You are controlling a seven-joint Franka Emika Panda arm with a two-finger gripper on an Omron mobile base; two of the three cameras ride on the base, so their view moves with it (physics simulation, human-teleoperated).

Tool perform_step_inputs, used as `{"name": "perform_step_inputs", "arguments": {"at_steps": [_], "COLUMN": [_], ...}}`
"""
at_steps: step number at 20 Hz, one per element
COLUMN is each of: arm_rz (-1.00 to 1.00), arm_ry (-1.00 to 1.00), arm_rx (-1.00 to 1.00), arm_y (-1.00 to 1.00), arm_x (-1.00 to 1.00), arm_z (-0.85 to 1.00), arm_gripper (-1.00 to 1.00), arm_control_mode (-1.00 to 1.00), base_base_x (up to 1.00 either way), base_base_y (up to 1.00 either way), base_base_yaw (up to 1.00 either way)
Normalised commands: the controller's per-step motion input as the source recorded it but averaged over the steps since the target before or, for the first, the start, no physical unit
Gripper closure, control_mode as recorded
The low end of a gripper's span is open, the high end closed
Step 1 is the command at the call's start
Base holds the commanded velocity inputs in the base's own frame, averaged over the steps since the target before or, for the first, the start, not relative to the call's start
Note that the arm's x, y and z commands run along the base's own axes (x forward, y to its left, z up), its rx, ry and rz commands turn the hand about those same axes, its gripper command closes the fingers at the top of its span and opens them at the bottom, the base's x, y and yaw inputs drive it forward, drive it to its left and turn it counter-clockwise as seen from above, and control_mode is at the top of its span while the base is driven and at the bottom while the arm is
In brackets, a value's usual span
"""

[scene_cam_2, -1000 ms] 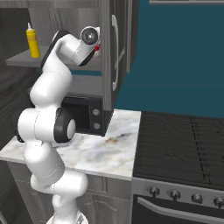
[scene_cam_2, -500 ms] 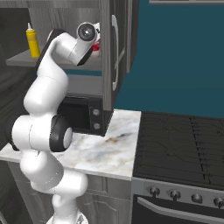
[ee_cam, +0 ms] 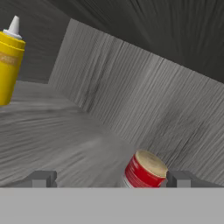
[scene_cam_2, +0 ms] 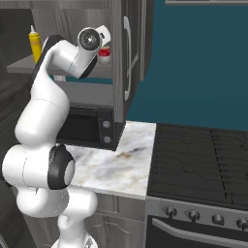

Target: Pick the cans from the counter and place them in their designated side in the cabinet.

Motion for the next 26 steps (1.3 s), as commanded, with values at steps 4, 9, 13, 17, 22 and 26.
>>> {"name": "perform_step_inputs", "arguments": {"at_steps": [4,9,13,17,22,26], "arm_rz": [0.02,0.0,0.0,0.0,0.0,0.0], "arm_ry": [-0.03,0.03,0.05,0.03,0.04,0.03], "arm_rx": [-0.04,-0.06,-0.06,-0.06,-0.03,0.0], "arm_y": [0.06,0.08,0.04,0.01,0.02,0.05], "arm_x": [-0.59,-0.52,-0.54,-0.58,-0.56,-0.53], "arm_z": [0.0,0.0,0.0,0.0,0.0,-0.02], "arm_gripper": [-1.0,-1.0,-1.0,-1.0,-1.0,-1.0], "arm_control_mode": [-1.0,-1.0,-1.0,-1.0,-1.0,-1.0], "base_base_x": [0.0,0.0,0.0,0.0,0.0,0.0], "base_base_y": [0.0,0.0,0.0,0.0,0.0,0.0], "base_base_yaw": [0.0,0.0,0.0,0.0,0.0,0.0]}}
